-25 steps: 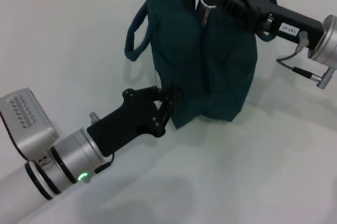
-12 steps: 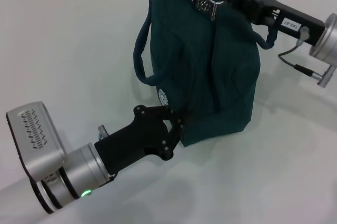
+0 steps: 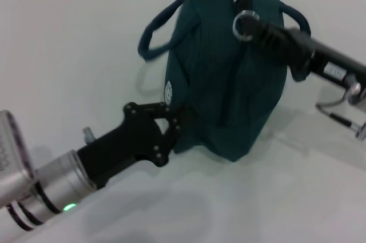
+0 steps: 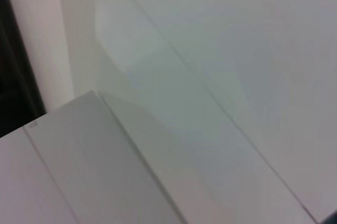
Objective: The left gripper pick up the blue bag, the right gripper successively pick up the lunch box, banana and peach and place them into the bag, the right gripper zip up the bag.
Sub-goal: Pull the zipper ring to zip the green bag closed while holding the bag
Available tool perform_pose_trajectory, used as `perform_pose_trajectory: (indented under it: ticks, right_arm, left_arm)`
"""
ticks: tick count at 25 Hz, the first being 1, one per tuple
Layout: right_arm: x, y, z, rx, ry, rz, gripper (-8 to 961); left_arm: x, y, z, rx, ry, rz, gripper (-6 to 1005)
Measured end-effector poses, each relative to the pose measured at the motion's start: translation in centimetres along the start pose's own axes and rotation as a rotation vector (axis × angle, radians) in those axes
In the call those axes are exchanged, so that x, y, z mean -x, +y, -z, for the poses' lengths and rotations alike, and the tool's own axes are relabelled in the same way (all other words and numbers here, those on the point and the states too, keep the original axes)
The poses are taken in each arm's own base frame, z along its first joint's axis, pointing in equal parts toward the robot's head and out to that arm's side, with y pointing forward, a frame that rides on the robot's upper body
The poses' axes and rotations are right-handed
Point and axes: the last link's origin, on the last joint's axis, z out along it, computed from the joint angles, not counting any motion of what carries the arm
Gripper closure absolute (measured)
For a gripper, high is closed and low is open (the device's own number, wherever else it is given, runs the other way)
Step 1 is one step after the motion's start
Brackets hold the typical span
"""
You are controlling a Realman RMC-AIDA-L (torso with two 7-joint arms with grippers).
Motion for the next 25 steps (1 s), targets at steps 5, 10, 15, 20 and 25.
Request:
perform_pose_trajectory:
  ticks: [5, 10, 15, 20, 25]
  right_arm:
    - [-1.1, 0.9, -0.6, -0.016, -0.018, 0.104, 947]
    - [-0.5, 0.1, -1.0, -0.076, -0.047, 0.156, 947]
    - [-0.2, -0.9, -1.7, -0.126, -0.031, 0.171, 947]
    - [0.3, -1.4, -1.8, -0.154, -0.042, 0.181, 947]
    - [0.9, -1.7, -1.5, -0.176, -0.072, 0.2, 947]
  left_arm:
    - [-1.0, -1.7, 1.0, 0.014, -0.002, -0.009, 948]
    - [-1.7, -2.8, 1.5, 0.088, -0.053, 0.008, 950]
    - [-1.6, -2.6, 1.5, 0.095, -0.059, 0.013, 954]
    - [-1.4, -2.3, 1.5, 0.11, -0.068, 0.017, 942]
    - [-1.4, -2.2, 1.6, 0.106, -0.069, 0.021, 930]
